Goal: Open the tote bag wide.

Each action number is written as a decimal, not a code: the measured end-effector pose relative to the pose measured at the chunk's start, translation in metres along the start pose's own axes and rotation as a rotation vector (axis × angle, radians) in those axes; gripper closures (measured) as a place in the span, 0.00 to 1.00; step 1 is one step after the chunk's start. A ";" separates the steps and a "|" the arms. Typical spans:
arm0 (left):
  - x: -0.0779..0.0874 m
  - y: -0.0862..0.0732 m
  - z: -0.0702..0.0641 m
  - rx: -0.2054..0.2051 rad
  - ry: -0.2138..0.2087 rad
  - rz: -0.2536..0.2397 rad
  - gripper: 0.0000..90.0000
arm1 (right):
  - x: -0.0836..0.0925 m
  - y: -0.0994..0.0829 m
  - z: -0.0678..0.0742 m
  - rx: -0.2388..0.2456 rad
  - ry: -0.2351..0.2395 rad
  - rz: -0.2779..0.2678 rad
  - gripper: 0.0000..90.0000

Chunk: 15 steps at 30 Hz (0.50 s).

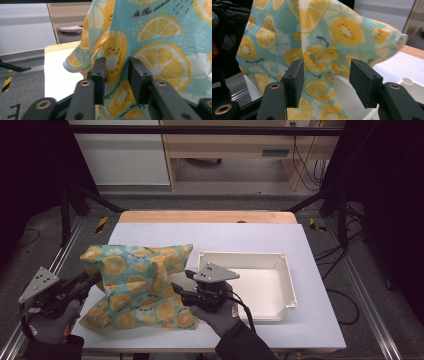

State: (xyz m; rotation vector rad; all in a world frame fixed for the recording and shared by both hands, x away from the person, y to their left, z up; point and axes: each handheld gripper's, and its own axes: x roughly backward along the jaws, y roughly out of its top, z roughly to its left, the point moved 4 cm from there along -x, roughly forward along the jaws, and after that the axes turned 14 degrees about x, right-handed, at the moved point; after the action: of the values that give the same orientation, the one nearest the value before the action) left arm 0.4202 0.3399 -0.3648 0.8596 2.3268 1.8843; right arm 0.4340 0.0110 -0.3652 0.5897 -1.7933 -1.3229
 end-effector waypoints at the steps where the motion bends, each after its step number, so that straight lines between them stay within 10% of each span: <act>1: 0.000 0.000 0.000 0.000 0.005 -0.001 0.80 | -0.002 0.001 0.001 0.001 0.004 -0.004 0.52; 15: 0.007 0.002 0.005 0.032 0.017 -0.015 0.99 | -0.021 0.016 0.010 0.022 0.019 0.002 0.75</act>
State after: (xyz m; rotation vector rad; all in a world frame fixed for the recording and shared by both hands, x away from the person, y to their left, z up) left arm 0.4164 0.3477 -0.3624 0.8305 2.3724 1.8608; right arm 0.4388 0.0378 -0.3588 0.6106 -1.7948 -1.2937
